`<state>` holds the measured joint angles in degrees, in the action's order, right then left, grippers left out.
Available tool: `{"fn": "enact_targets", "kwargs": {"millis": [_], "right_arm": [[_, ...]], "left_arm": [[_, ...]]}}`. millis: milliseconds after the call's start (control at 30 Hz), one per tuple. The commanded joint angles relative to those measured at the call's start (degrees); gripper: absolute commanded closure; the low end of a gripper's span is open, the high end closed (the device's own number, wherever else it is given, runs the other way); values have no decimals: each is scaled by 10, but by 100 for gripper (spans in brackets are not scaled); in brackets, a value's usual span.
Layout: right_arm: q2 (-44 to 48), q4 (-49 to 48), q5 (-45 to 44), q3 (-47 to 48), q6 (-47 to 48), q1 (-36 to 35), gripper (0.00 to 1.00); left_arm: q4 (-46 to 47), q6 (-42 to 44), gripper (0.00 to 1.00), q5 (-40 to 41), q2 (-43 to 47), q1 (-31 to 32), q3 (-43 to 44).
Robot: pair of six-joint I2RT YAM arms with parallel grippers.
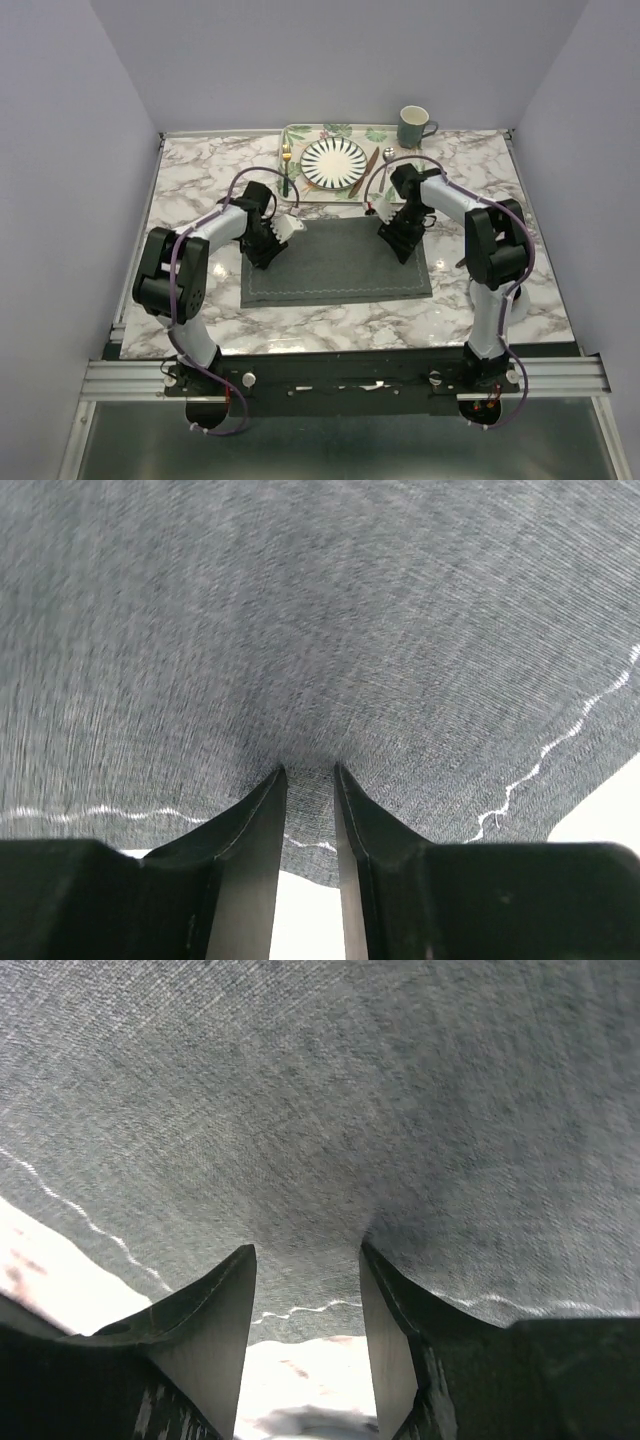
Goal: Fold the napkin into a case and place the utensils inside
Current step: Fold and flatten the napkin at the center of the board.
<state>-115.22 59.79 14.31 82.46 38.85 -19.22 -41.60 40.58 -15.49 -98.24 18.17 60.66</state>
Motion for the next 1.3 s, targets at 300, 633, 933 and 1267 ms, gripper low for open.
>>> {"fn": "enact_targets", "kwargs": {"millis": [300,633,933,1267], "right_arm": [[188,-11,-3,-163,135,7,50],[246,-84,-31,-256,147,-12,56],[236,-108,-46,-280,140,-38,52],[250,-123,-72,-306,155,-45,49]], "left_arm": [[-70,80,58,-73,117,-29,-15],[-59,69,55,-68,168,-24,-104],[-56,79,51,-53,173,-24,-113],[-57,88,48,-52,170,-24,-114]]}}
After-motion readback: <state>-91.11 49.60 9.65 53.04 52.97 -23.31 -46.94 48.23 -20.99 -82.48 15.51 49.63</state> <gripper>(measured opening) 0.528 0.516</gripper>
